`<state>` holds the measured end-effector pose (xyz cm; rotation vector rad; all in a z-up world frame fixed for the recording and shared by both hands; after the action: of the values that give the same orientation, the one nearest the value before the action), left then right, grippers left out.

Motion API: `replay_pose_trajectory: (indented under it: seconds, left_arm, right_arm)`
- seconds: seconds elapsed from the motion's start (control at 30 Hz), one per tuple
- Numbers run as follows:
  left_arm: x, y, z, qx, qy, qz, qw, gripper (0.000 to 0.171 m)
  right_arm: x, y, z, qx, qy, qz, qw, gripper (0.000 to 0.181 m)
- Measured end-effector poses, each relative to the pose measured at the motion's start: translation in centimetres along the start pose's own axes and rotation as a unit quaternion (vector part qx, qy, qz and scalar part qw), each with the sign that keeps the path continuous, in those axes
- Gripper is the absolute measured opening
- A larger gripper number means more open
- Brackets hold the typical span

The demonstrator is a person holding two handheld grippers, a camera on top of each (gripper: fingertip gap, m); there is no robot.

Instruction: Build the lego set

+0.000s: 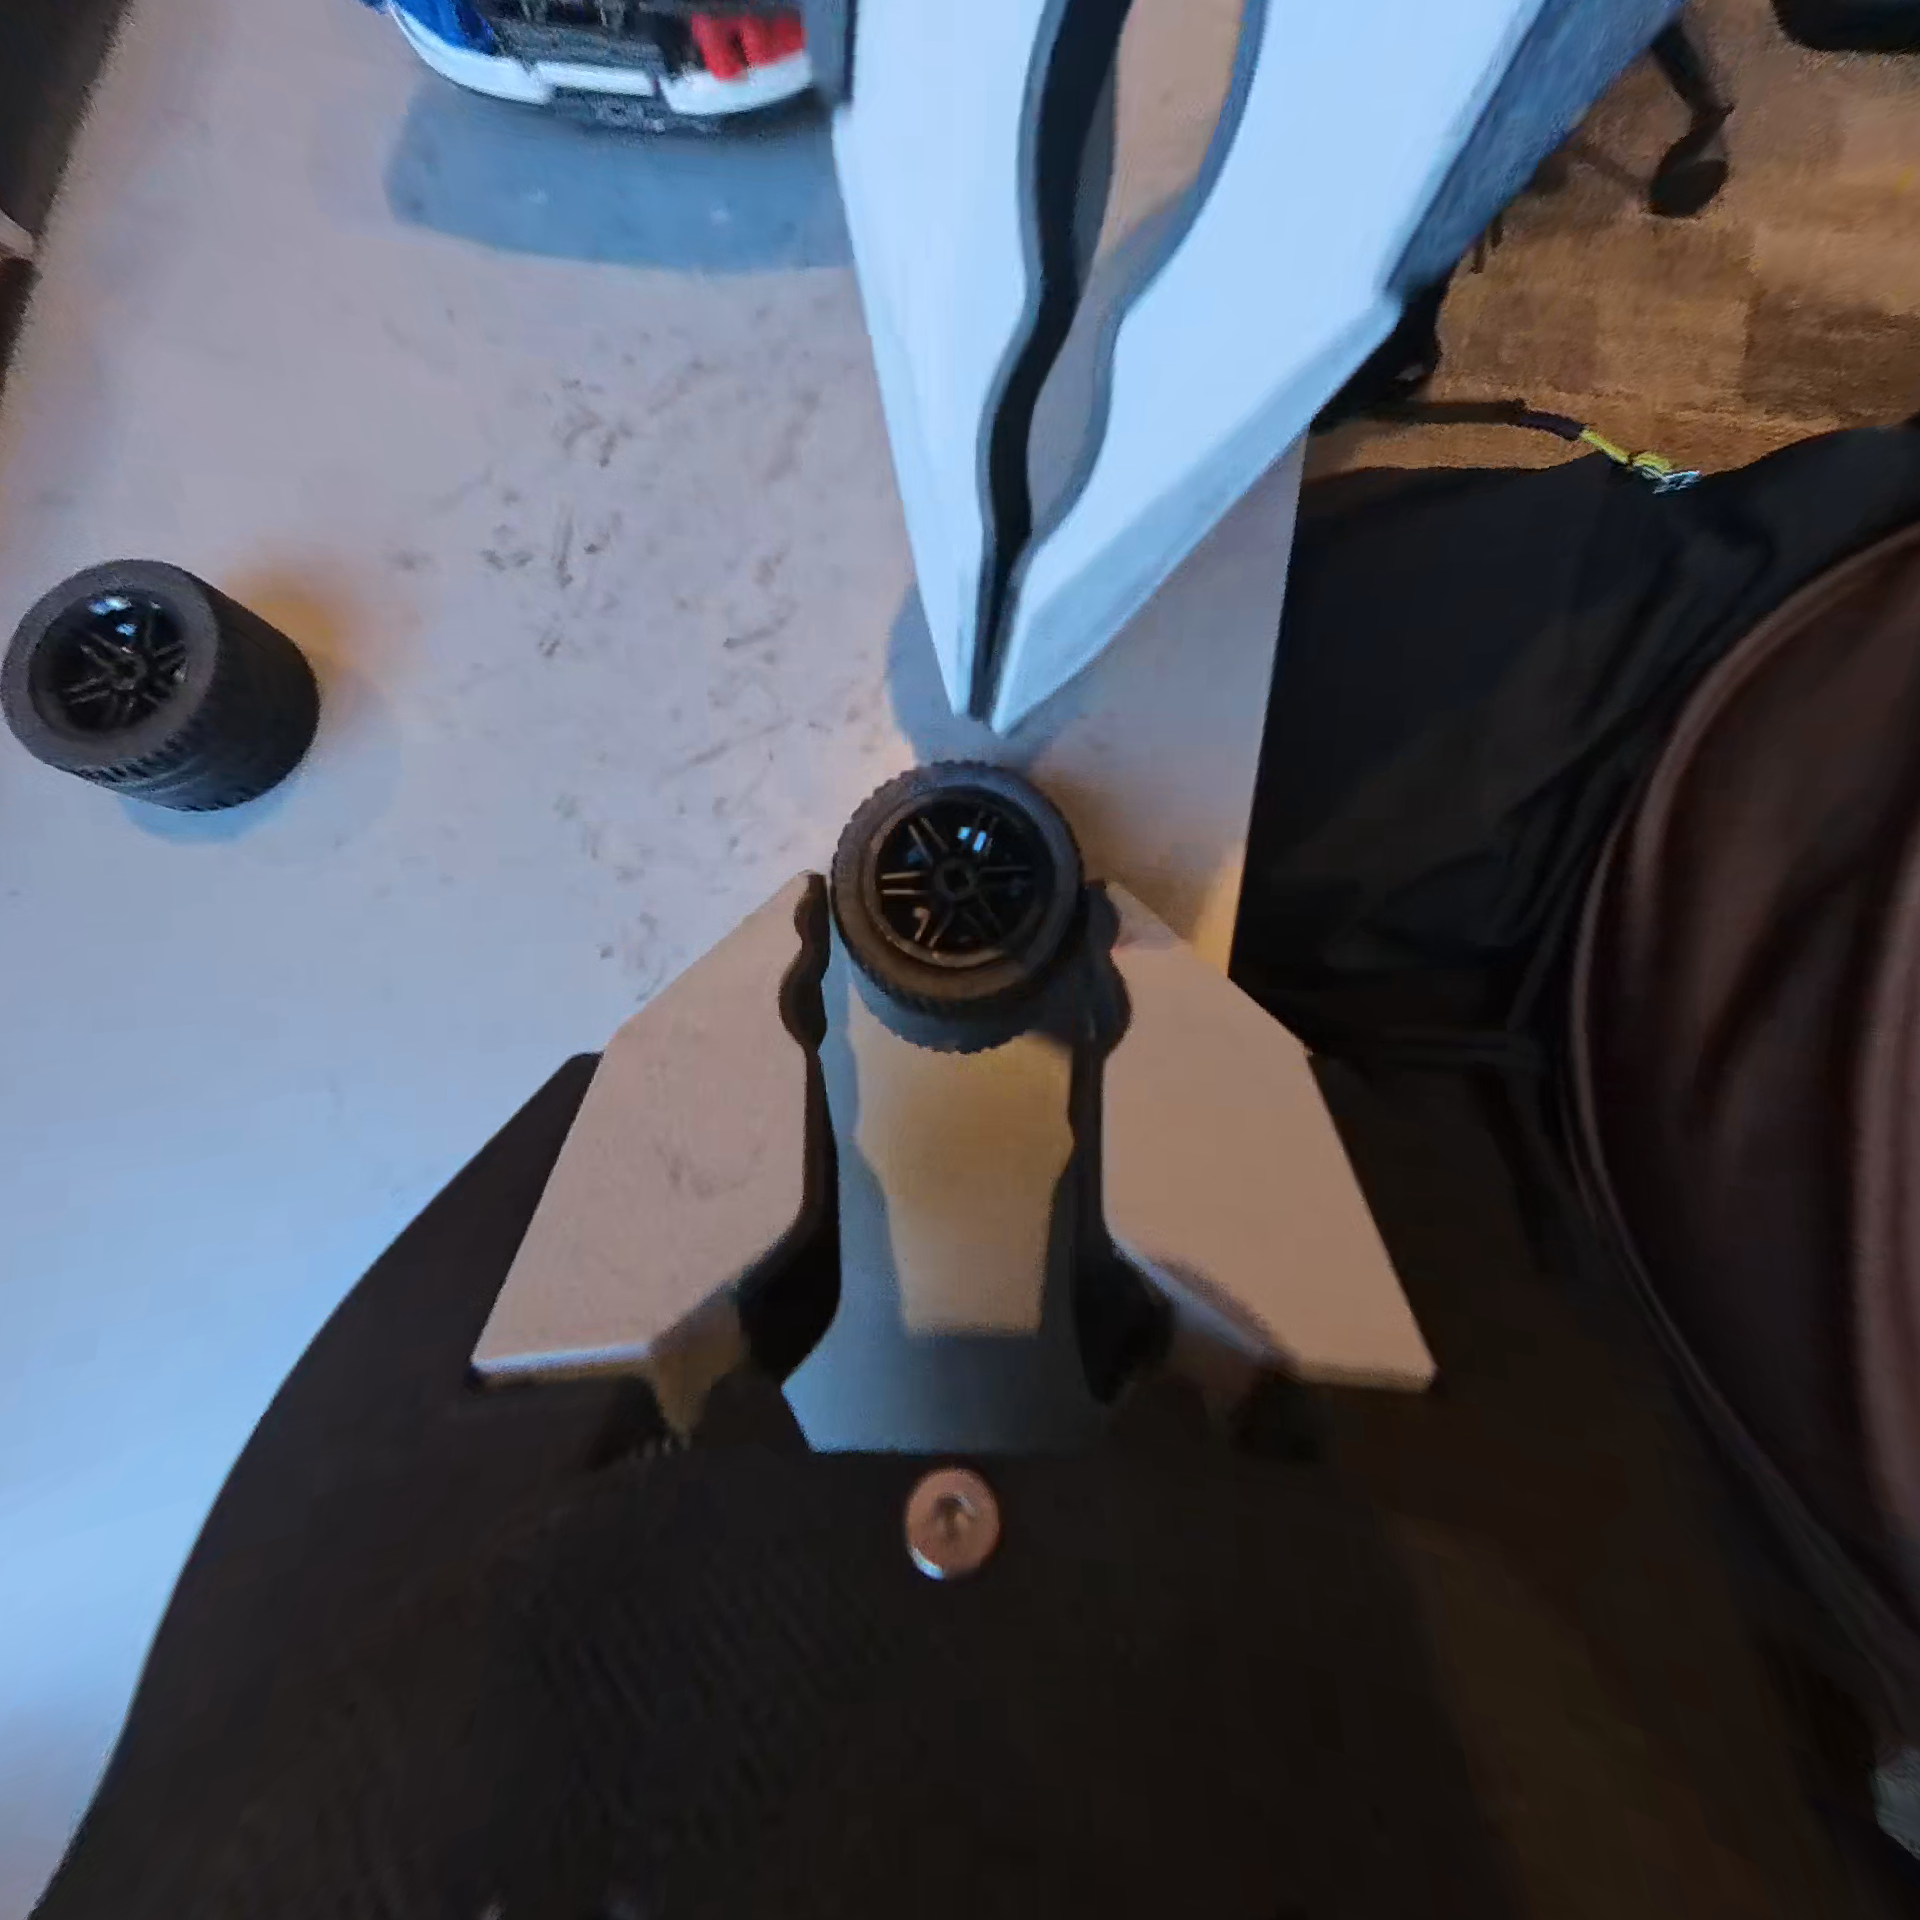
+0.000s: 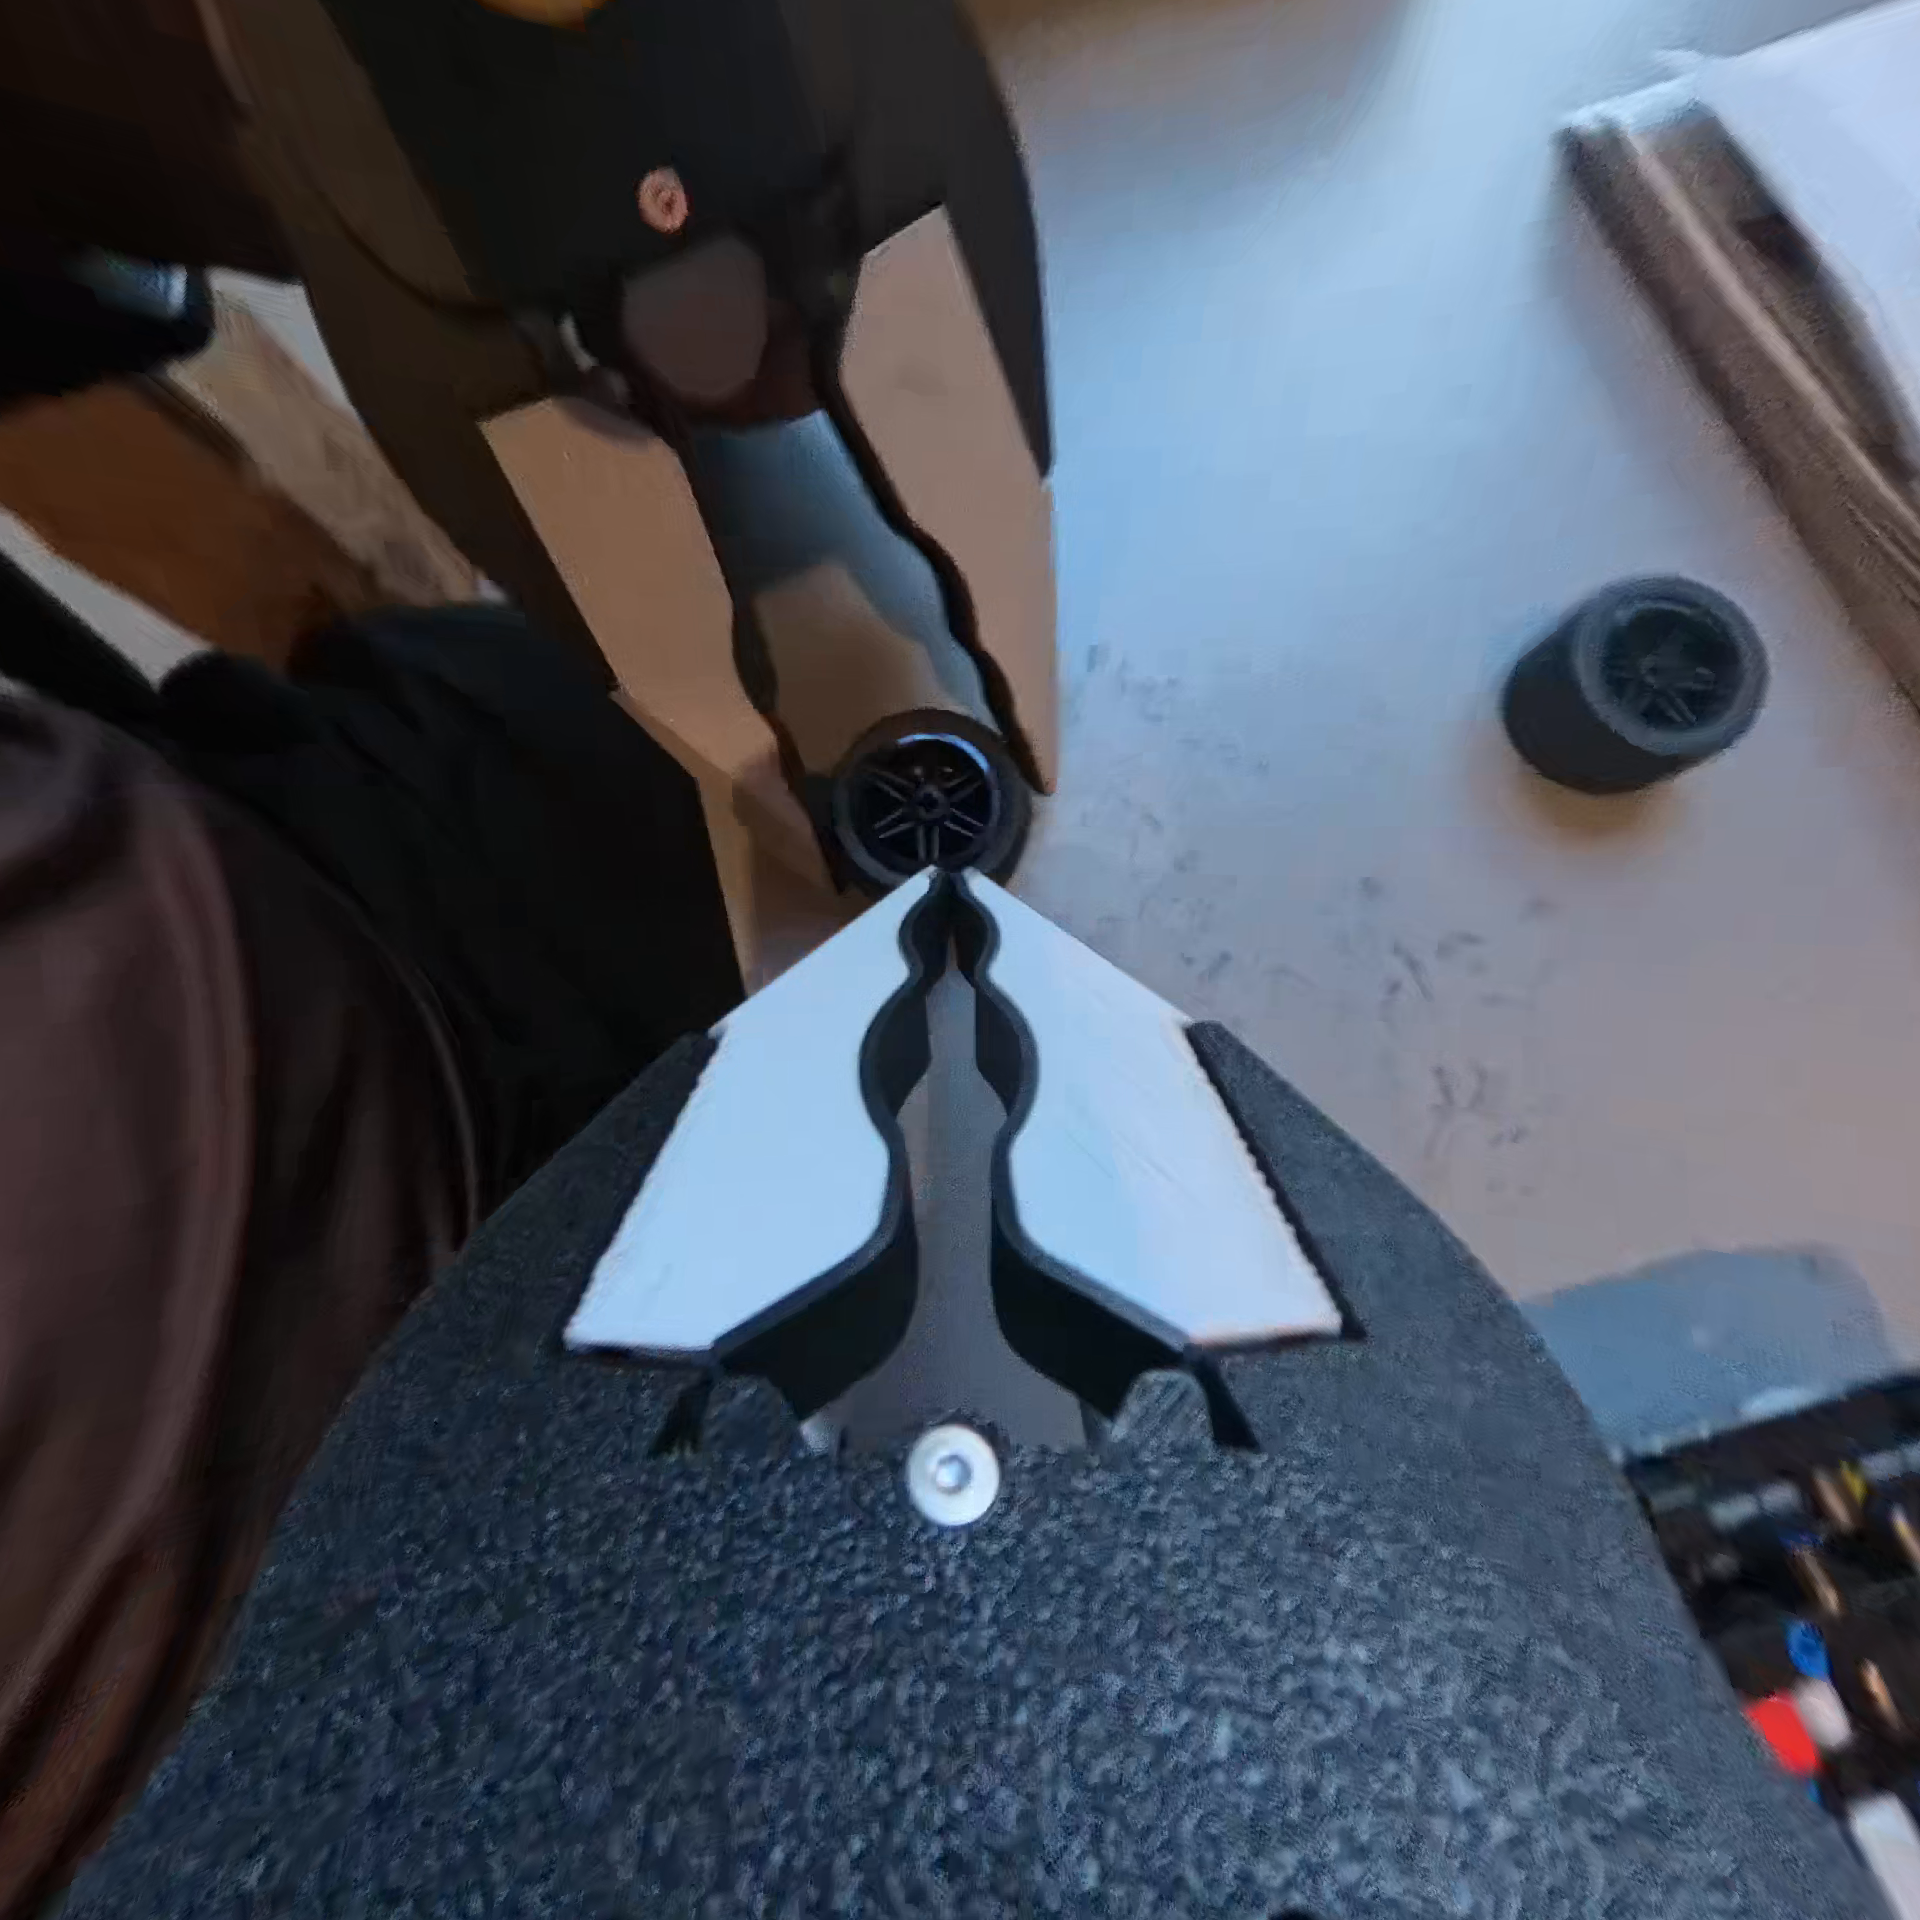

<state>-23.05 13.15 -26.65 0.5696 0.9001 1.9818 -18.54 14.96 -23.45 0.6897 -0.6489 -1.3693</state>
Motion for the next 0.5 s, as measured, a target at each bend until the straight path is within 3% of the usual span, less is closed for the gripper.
replay_pose_trajectory:
  seconds: [0.13, 0.5]
  left_arm:
    - [-0.1, 0.4, -0.3, -0.038, -0.028, 0.027, 0.999, 0.045]
    - [0.0, 0.5, -0.6, -0.039, -0.03, 0.012, 0.999, 0.04]
  right_arm:
    - [0.3, -1.5, 0.3, 0.019, 0.034, 0.022, 0.999, 0.0]
    - [0.4, -2.5, 0.4, 0.074, 0.015, 0.071, 0.995, 0.0]
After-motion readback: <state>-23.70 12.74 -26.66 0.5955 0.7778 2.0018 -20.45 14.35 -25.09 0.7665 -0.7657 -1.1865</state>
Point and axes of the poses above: each gripper's, where its closed fingertips meet, y back along the fingers, z out of its top, x = y × z across the jaws, the point moved 3 cm from there along y, back along the fingers, and after that the axes turned 3 degrees about x, right-handed, at the moved point
